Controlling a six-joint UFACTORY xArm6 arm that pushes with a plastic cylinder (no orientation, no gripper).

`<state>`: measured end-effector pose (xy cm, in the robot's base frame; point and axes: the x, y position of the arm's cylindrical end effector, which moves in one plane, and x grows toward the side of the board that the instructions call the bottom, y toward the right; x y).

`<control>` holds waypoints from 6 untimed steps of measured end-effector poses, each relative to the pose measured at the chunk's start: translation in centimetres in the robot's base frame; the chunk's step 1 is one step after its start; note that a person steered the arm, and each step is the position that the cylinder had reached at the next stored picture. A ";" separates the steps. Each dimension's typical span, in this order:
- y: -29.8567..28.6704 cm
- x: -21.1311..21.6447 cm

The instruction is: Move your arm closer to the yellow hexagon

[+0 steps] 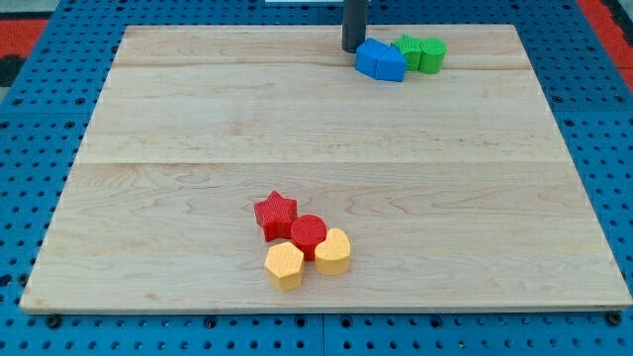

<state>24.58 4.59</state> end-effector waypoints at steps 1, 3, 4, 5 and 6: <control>-9.8 2.1; -15.4 22.0; -15.9 29.5; -13.3 37.1; -11.6 37.3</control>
